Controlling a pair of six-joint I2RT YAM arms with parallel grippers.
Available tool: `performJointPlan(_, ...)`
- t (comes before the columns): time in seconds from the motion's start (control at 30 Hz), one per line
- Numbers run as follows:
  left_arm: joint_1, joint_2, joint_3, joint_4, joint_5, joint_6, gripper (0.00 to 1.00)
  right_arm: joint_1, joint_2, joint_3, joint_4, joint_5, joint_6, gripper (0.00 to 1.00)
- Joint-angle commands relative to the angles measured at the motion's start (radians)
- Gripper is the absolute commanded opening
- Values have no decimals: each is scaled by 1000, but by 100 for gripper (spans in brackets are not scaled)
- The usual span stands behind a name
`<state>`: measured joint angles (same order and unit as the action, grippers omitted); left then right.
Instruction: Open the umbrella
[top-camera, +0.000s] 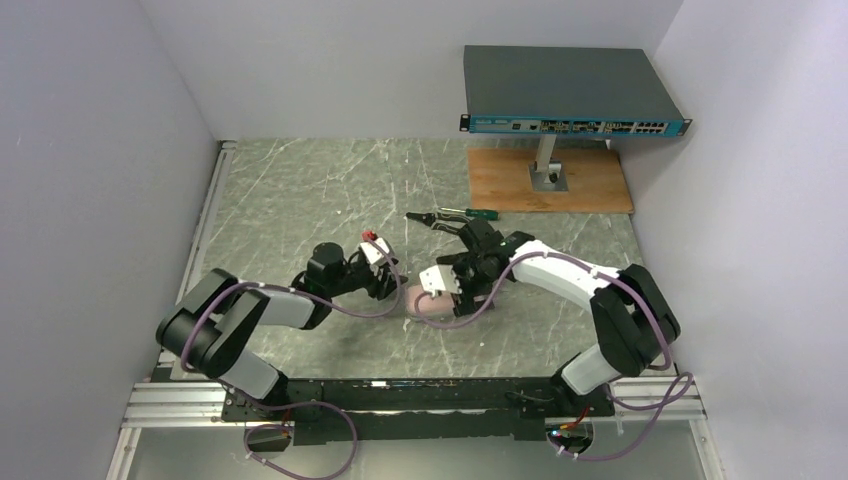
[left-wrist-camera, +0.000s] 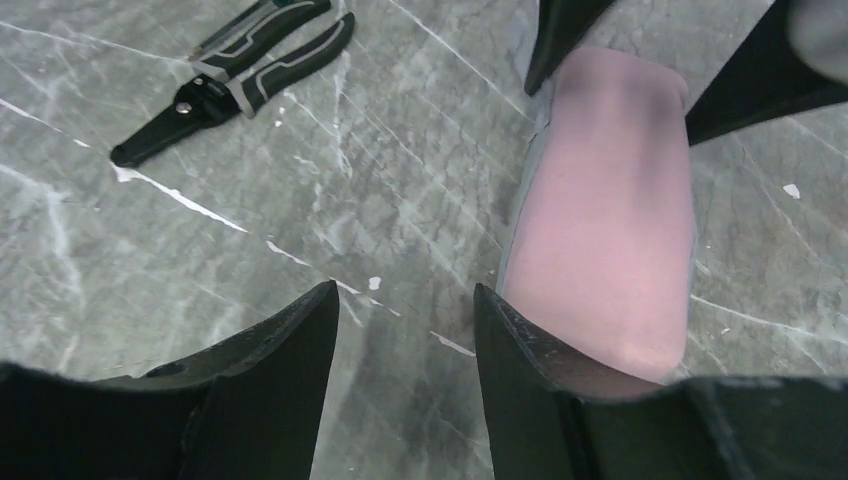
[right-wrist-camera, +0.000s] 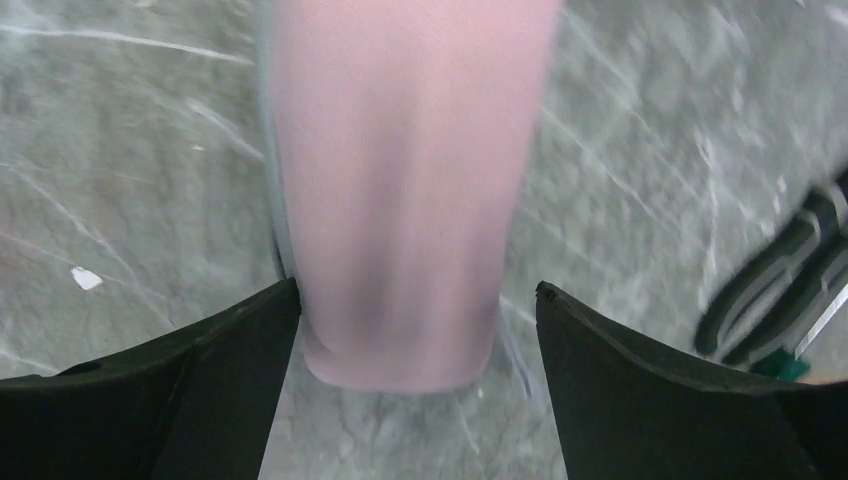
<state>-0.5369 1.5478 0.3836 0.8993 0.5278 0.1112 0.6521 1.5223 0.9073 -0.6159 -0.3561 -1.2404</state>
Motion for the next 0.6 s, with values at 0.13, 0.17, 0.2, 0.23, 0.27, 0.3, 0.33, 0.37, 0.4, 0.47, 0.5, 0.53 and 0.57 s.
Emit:
performJointPlan(0.13, 23, -76, 81, -151, 41, 77, 57, -120, -153, 191, -74, 113, 571, 89)
performJointPlan(0.17, 24, -62, 96, -158, 44, 81, 56, -130, -159, 211, -113, 110, 638, 87)
performJointPlan(0.2, 24, -46, 114, -169, 49, 86, 55, -138, -165, 224, -159, 92, 694, 86)
performJointPlan(0.23, 22, -32, 135, -174, 50, 83, 55, -140, -174, 230, -212, 78, 739, 83)
performJointPlan(0.27, 21, -18, 145, -180, 54, 82, 54, -141, -181, 227, -244, 64, 771, 82)
performJointPlan(0.3, 19, -9, 160, -194, 58, 87, 53, -141, -194, 221, -270, 45, 794, 79)
performJointPlan(0.33, 16, 0, 172, -201, 63, 94, 53, -140, -204, 208, -290, 23, 813, 76)
performJointPlan(0.37, 11, 6, 180, -209, 74, 109, 53, -141, -212, 197, -305, 6, 827, 70)
performJointPlan(0.4, 0, 11, 187, -230, 81, 130, 52, -140, -216, 184, -316, -9, 844, 65)
performJointPlan(0.47, -26, 16, 196, -270, 87, 160, 52, -141, -208, 165, -324, -39, 903, 57)
performJointPlan(0.5, -36, 18, 198, -287, 87, 163, 52, -141, -198, 161, -325, -62, 948, 55)
performJointPlan(0.53, -44, 19, 196, -296, 86, 162, 51, -140, -182, 158, -324, -87, 981, 53)
performJointPlan(0.57, -51, 20, 196, -308, 84, 159, 51, -142, -170, 153, -309, -105, 1018, 53)
